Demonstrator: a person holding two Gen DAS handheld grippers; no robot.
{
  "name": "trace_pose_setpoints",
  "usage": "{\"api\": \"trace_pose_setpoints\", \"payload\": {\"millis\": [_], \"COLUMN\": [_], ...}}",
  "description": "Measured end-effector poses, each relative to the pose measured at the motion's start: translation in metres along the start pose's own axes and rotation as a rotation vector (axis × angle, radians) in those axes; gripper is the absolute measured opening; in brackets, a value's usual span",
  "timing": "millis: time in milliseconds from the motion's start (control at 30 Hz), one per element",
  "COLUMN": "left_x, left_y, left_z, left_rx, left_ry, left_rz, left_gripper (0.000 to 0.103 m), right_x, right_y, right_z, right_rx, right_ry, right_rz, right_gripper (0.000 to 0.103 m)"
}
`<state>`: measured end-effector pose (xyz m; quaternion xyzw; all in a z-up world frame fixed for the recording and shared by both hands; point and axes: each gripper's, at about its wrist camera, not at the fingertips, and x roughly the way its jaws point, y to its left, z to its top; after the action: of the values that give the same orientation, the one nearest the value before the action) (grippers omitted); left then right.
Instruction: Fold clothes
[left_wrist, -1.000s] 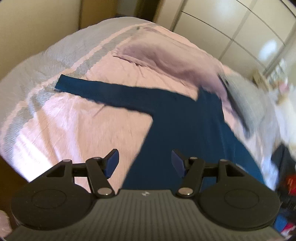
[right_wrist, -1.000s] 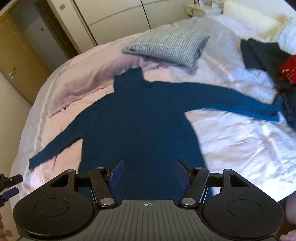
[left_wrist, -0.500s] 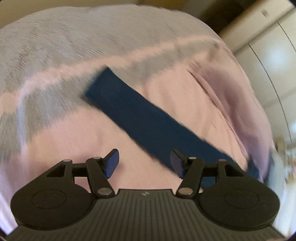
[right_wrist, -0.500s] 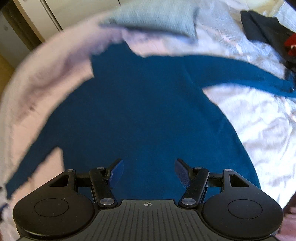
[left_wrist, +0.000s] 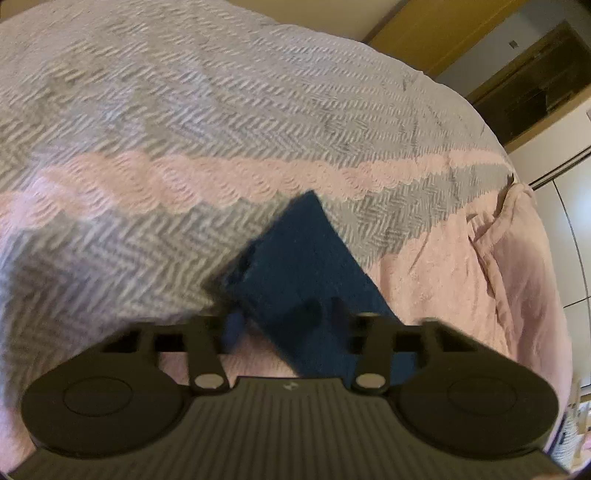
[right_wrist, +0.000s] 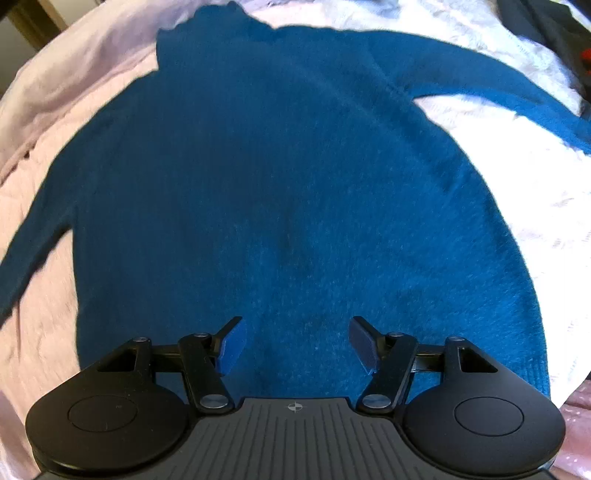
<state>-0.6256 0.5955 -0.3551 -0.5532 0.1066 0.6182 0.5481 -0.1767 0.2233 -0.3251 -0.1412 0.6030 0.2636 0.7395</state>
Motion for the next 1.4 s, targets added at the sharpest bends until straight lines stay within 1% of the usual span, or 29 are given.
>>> {"api": "trace_pose_setpoints", "payload": {"millis": [33, 100, 167, 233, 267, 367, 433, 467, 500, 533, 567, 600, 633, 700, 733, 767, 867, 900, 967, 1100, 1233, 1267, 1333, 1400], "left_x": [-0.003, -0.009, -0.027, -0.048, -0.062, -0.098, -0.117, -0.125, -0.124, -0.122, -0.12, -0.115, -0.109, -0.096, -0.091, -0.085, -0.078, -0.075, -0.078, -0.078, -0.078, -0.078, -0.077, -0.07], "left_y": [-0.007, -0.02, -0.051, -0.088, -0.109, -0.181, -0.218, -0.238, -0.249, -0.259, -0.269, -0.273, -0.269, -0.26, -0.251, -0.242, -0.212, -0.205, -0.191, -0.183, -0.182, -0.182, -0.182, -0.183], "left_z": [-0.001, -0.003, -0.016, -0.037, -0.054, -0.123, -0.174, -0.206, -0.234, -0.26, -0.286, -0.311, -0.325, -0.352, -0.357, -0.359, -0.352, -0.344, -0.328, -0.302, -0.289, -0.285, -0.281, -0.281], "left_rx": [0.016, 0.047, 0.146, 0.257, 0.321, 0.487, 0.566, 0.6, 0.612, 0.619, 0.626, 0.622, 0.612, 0.589, 0.576, 0.57, 0.609, 0.627, 0.648, 0.675, 0.658, 0.652, 0.644, 0.636], "left_ry": [-0.006, -0.019, -0.015, 0.004, 0.019, 0.097, 0.174, 0.232, 0.294, 0.356, 0.418, 0.474, 0.511, 0.578, 0.593, 0.597, 0.573, 0.555, 0.511, 0.436, 0.407, 0.402, 0.398, 0.398], "left_rz": [-0.028, -0.085, -0.185, -0.286, -0.343, -0.563, -0.7, -0.767, -0.791, -0.808, -0.824, -0.799, -0.759, -0.674, -0.637, -0.596, -0.456, -0.415, -0.354, -0.277, -0.255, -0.252, -0.248, -0.243], "left_gripper": [0.006, 0.005, 0.005, 0.005, 0.005, 0.005, 0.006, 0.012, 0.019, 0.036, 0.043, 0.042, 0.042, 0.041, 0.041, 0.041, 0.036, 0.035, 0.035, 0.035, 0.035, 0.035, 0.035, 0.035], "right_x": [0.002, 0.005, 0.005, 0.003, 0.002, 0.0, -0.002, -0.003, -0.005, -0.007, -0.009, -0.01, -0.012, -0.015, -0.016, -0.016, -0.01, -0.007, 0.001, 0.027, 0.06, 0.069, 0.087, 0.098], "right_y": [-0.002, -0.007, -0.013, -0.023, -0.029, -0.049, -0.065, -0.073, -0.082, -0.09, -0.098, -0.106, -0.114, -0.129, -0.136, -0.143, -0.155, -0.157, -0.154, -0.138, -0.123, -0.119, -0.114, -0.106], "right_z": [-0.001, 0.0, 0.004, 0.011, 0.015, 0.027, 0.036, 0.041, 0.046, 0.05, 0.055, 0.06, 0.065, 0.073, 0.078, 0.081, 0.09, 0.093, 0.1, 0.119, 0.139, 0.144, 0.155, 0.164], "right_rx": [-0.008, -0.012, 0.001, 0.024, 0.034, 0.058, 0.076, 0.09, 0.102, 0.114, 0.124, 0.133, 0.141, 0.152, 0.158, 0.165, 0.183, 0.187, 0.197, 0.25, 0.4, 0.441, 0.508, 0.517], "right_ry": [0.003, 0.0, -0.009, -0.02, -0.025, -0.041, -0.053, -0.062, -0.072, -0.082, -0.09, -0.098, -0.105, -0.12, -0.127, -0.133, -0.139, -0.141, -0.141, -0.116, -0.096, -0.089, -0.075, -0.086], "right_rz": [-0.003, 0.0, 0.02, 0.043, 0.05, 0.058, 0.061, 0.063, 0.065, 0.067, 0.067, 0.067, 0.067, 0.07, 0.071, 0.074, 0.094, 0.111, 0.183, 0.396, 0.583, 0.606, 0.618, 0.592], "right_gripper": [0.065, 0.065, 0.065, 0.065, 0.065, 0.065, 0.065, 0.065, 0.065, 0.065, 0.065, 0.065, 0.065, 0.065, 0.065, 0.065, 0.065, 0.065, 0.065, 0.065, 0.065, 0.065, 0.065, 0.063]}}
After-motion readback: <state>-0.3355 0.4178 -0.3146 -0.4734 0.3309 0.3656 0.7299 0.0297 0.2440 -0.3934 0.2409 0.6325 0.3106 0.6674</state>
